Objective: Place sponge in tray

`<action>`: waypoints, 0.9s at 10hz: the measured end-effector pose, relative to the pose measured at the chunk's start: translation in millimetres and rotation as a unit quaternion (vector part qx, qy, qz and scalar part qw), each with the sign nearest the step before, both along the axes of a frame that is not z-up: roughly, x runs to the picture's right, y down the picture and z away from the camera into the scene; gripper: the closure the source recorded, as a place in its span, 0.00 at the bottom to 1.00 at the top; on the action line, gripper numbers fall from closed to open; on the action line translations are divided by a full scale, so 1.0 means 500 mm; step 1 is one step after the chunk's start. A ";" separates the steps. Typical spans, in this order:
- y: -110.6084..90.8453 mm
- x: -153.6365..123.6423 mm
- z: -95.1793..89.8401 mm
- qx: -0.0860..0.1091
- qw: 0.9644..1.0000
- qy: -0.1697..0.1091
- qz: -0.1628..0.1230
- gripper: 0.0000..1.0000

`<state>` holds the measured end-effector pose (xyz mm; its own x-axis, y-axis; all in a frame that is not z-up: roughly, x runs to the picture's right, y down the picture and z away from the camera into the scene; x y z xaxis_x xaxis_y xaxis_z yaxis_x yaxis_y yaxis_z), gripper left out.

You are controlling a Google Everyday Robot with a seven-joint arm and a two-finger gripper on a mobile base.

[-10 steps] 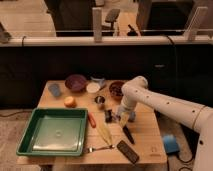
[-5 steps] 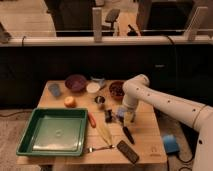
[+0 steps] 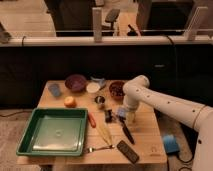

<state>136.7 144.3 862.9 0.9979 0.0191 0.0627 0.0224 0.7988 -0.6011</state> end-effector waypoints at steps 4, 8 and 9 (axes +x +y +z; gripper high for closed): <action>-0.001 0.006 0.043 0.012 1.000 -0.004 -0.003 0.20; 0.003 0.012 0.067 0.025 1.000 -0.006 0.000 0.50; 0.003 0.011 0.066 0.029 1.000 -0.006 0.003 0.62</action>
